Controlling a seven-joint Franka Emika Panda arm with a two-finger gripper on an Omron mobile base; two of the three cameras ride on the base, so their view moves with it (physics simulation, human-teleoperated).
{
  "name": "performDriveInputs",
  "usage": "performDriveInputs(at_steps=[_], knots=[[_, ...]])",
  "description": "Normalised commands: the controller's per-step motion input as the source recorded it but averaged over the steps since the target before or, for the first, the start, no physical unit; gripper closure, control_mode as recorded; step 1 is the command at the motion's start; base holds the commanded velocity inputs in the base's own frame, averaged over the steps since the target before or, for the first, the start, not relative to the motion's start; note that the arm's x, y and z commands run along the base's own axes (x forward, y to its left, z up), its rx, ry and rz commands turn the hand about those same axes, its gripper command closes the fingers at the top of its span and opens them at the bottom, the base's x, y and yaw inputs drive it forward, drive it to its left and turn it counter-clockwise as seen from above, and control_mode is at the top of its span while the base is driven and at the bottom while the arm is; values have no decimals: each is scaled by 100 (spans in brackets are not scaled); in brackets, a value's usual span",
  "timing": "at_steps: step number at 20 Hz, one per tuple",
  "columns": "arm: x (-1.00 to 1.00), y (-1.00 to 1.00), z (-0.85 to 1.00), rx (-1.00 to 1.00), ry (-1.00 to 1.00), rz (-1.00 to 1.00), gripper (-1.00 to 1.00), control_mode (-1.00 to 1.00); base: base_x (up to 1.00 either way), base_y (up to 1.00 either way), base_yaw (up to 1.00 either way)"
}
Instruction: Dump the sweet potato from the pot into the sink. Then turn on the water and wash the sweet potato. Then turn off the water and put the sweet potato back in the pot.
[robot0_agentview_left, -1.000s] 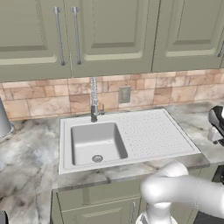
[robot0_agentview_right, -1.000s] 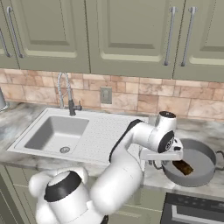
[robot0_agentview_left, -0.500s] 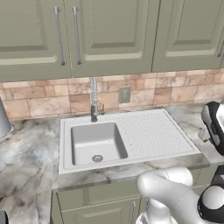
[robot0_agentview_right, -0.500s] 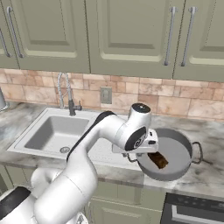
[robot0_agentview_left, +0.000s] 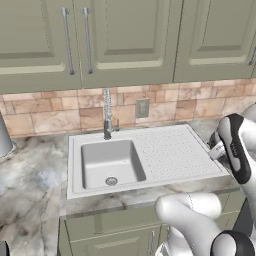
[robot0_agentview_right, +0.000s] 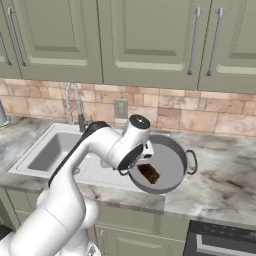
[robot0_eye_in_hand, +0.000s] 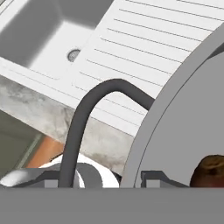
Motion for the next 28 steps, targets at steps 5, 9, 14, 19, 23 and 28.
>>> performDriveInputs(at_steps=[5, 9, 14, 19, 23, 28], knots=[[5, 96, 25, 11, -4, 18, 100, -100, 0, 0, 0], [8, 98, 26, 8, 0, 16, 100, -100, 0, 0, 0], [0, 100, 26, 4, 0, 12, 100, -100, 0, 0, 0], [0, 99, 15, 8, 2, 7, 100, -100, 0, 0, 0], [0, 84, 4, 9, 5, 3, 100, -100, 0, 0, 0], [-10, 62, 0, 9, 7, 0, 100, -100, 0, 0, 0]])
